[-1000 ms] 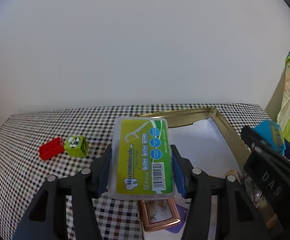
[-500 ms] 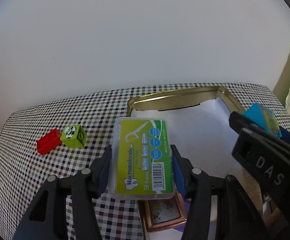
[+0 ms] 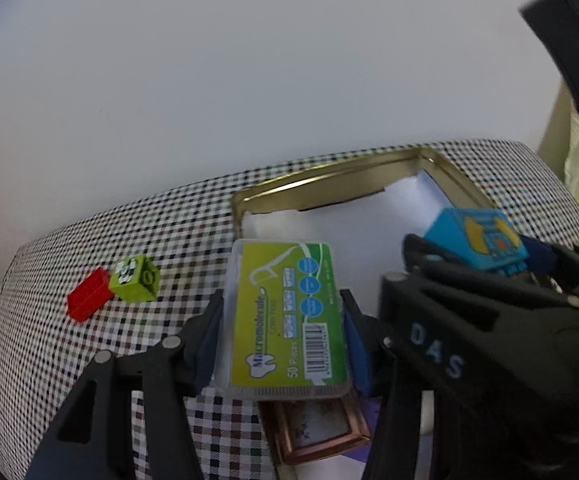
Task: Organize rigid objects
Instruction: 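Lower the floss case into the tin with the left tool while the right tool lowers the blue block, then open both tools releasing the floss case and blue block into the tin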
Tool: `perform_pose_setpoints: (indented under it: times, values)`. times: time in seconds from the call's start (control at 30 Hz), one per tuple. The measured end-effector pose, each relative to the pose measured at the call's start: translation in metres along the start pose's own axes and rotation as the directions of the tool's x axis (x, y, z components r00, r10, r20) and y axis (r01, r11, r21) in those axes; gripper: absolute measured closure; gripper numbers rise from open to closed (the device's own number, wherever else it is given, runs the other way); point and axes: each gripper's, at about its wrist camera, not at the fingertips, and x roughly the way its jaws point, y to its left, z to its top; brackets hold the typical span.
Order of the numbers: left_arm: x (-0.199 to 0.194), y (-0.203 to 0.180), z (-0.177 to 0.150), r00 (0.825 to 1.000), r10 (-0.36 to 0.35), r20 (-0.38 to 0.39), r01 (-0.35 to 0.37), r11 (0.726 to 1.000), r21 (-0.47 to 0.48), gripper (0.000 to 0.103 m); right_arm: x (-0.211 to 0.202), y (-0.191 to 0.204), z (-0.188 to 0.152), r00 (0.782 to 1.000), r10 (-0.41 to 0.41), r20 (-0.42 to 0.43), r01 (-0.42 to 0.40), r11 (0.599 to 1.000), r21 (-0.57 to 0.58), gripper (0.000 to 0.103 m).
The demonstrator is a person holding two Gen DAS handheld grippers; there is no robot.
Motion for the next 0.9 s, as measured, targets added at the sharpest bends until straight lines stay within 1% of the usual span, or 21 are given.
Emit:
perform_pose_setpoints:
  times: [0.03, 0.07, 0.1, 0.13, 0.17, 0.2, 0.23, 0.27, 0.33, 0.47, 0.53, 0.63, 0.73, 0.9]
  values:
    - [0.002, -0.001, 0.000, 1.000, -0.007, -0.009, 0.007, 1.000, 0.010, 0.047, 0.002, -0.001, 0.000, 1.000, 0.005, -0.004, -0.005, 1.000, 0.010, 0.028]
    - [0.003, -0.002, 0.001, 1.000, -0.012, -0.018, 0.012, 1.000, 0.020, 0.040, 0.002, -0.003, 0.000, 1.000, 0.015, -0.010, -0.014, 1.000, 0.021, 0.028]
    - [0.005, -0.002, 0.001, 0.999, -0.031, -0.036, 0.033, 0.999, 0.030, 0.035, 0.004, -0.004, 0.000, 1.000, 0.019, -0.017, -0.018, 0.999, 0.029, 0.028]
    - [0.006, -0.002, 0.001, 0.998, -0.046, -0.046, 0.048, 0.998, 0.034, 0.025, 0.004, -0.005, 0.000, 1.000, 0.020, -0.022, -0.020, 0.999, 0.037, 0.028]
    - [0.006, -0.001, 0.001, 0.997, -0.058, -0.046, 0.059, 0.998, 0.030, 0.018, 0.003, -0.005, 0.000, 1.000, 0.023, -0.018, -0.023, 0.999, 0.042, 0.028]
    - [0.004, 0.001, 0.002, 0.997, -0.066, -0.041, 0.067, 0.998, 0.016, 0.013, 0.002, -0.005, 0.000, 1.000, 0.028, -0.011, -0.028, 0.999, 0.042, 0.028]
    - [0.003, 0.002, 0.002, 0.997, -0.071, -0.038, 0.071, 0.997, 0.005, 0.004, 0.000, -0.004, 0.000, 0.999, 0.037, 0.001, -0.037, 0.999, 0.039, 0.028]
    - [0.002, 0.003, 0.002, 0.997, -0.076, -0.034, 0.076, 0.997, -0.004, 0.001, -0.001, -0.003, 0.000, 0.999, 0.040, 0.011, -0.040, 0.998, 0.039, 0.028]
    - [0.001, 0.003, 0.002, 0.996, -0.083, -0.030, 0.082, 0.997, -0.008, 0.001, -0.005, -0.003, 0.000, 0.998, 0.050, 0.027, -0.052, 0.998, 0.046, 0.024]
    - [-0.003, 0.000, 0.001, 0.998, -0.067, -0.014, 0.067, 0.998, 0.006, 0.001, -0.014, -0.007, 0.000, 0.994, 0.063, 0.086, -0.070, 0.994, 0.082, 0.023]
    - [-0.005, -0.001, 0.001, 0.998, -0.062, -0.003, 0.062, 0.998, 0.008, 0.001, -0.016, -0.008, 0.000, 0.993, 0.068, 0.100, -0.078, 0.993, 0.091, 0.021]
    - [-0.003, -0.001, 0.001, 0.998, -0.058, -0.002, 0.058, 0.998, 0.016, 0.001, -0.015, -0.008, 0.000, 0.993, 0.062, 0.097, -0.072, 0.992, 0.100, 0.021]
    - [-0.001, 0.000, 0.002, 0.998, -0.057, -0.011, 0.057, 0.998, 0.002, 0.001, -0.015, -0.009, 0.000, 0.993, 0.063, 0.098, -0.073, 0.992, 0.105, 0.021]
    - [0.000, 0.003, 0.002, 0.998, -0.066, -0.011, 0.066, 0.997, -0.030, 0.001, -0.025, -0.013, -0.003, 0.986, 0.054, 0.156, -0.072, 0.991, 0.110, 0.021]
